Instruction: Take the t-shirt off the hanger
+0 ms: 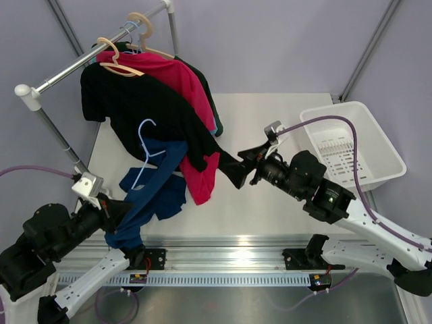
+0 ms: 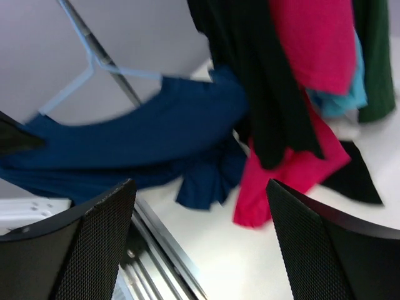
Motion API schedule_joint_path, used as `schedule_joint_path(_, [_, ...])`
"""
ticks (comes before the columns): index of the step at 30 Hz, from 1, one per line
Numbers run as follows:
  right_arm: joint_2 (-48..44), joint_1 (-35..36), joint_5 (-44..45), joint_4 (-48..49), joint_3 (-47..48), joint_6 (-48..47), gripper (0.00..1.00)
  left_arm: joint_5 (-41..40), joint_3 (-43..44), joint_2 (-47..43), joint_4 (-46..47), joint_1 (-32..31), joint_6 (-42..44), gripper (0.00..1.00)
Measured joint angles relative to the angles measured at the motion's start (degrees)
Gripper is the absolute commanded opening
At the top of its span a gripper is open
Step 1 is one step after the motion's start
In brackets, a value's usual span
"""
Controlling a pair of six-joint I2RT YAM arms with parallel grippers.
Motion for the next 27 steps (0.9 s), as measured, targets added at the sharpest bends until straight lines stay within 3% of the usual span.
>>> schedule_joint_path(9, [21.77,3.85,-4.81,18.62,13.31,0.68,0.89,9.44,-1.27,-7.23,0.0,0.0,-0.61,0.0])
schedule_joint_path(18, [37.81,10.73,-0.9,23.96,23.91,-2.38,0.8,12.76,-5.84,-8.61,1.66,0.0,-1.75,0.0])
schedule_joint_path(26, [41.44,13.4,3.76,26.73,24.28,-5.16,0.38,12.13,-6.47,-9.68,2.29,0.02,-1.81,0.0])
schedule_joint_path(27, [41.44,13.66,3.91,27.17,24.13,-5.18,0.24,12.02,-6.8,-9.75,2.34,0.02,-1.79,0.0])
